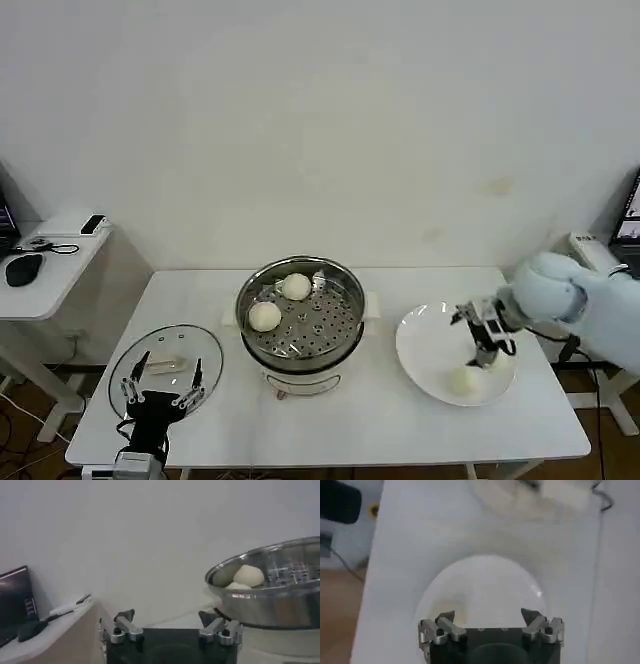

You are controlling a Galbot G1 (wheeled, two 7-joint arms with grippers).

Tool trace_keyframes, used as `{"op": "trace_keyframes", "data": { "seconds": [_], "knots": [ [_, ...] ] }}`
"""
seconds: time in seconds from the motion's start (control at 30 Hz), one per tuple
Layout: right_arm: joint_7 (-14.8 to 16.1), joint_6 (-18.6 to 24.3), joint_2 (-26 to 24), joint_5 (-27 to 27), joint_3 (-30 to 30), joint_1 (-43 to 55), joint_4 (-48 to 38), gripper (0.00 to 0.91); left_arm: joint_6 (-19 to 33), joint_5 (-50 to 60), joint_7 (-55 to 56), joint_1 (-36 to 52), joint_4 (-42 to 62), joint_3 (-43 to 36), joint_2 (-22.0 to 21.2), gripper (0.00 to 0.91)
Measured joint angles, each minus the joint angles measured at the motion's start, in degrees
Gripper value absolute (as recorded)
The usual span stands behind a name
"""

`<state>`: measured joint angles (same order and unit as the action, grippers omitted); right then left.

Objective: Take steamed baozi put them in steamer then cover it.

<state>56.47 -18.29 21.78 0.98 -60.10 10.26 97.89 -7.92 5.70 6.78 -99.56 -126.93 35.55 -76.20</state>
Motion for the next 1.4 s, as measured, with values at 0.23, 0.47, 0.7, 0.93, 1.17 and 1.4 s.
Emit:
{"op": "trace_keyframes", "data": {
  "seconds": [0.23,0.47,0.7,0.93,1.17,1.4],
  "knots": [
    [0.17,1.05,0.03,-3.33,6.43,-9.14,-2.43,0.907,0.00,0.02,0.00,-0.14,0.62,0.32,-0.04,0.907],
    [0.17,1.38,1.84,-4.96,9.63,-14.05,-5.41,0.907,-0.02,0.11,-0.02,-0.23,1.03,0.59,-0.25,0.907],
    [-0.28,1.65,3.92,-5.68,11.53,-16.12,-8.00,0.907,-0.02,0.16,-0.02,0.15,1.50,0.59,-0.33,0.907],
    [-0.37,1.26,6.09,-6.16,12.26,-17.50,-10.16,0.887,-0.02,0.22,-0.02,0.22,1.61,0.68,-0.33,0.907],
    [-0.45,0.45,7.32,-5.95,12.61,-17.97,-11.30,0.766,-0.02,0.22,-0.02,0.37,1.85,0.70,-0.34,0.907],
    [-0.17,-0.94,7.83,-4.87,12.37,-17.75,-11.48,0.685,-0.03,0.22,-0.01,0.41,1.79,0.70,-0.40,0.907]
  ]
}}
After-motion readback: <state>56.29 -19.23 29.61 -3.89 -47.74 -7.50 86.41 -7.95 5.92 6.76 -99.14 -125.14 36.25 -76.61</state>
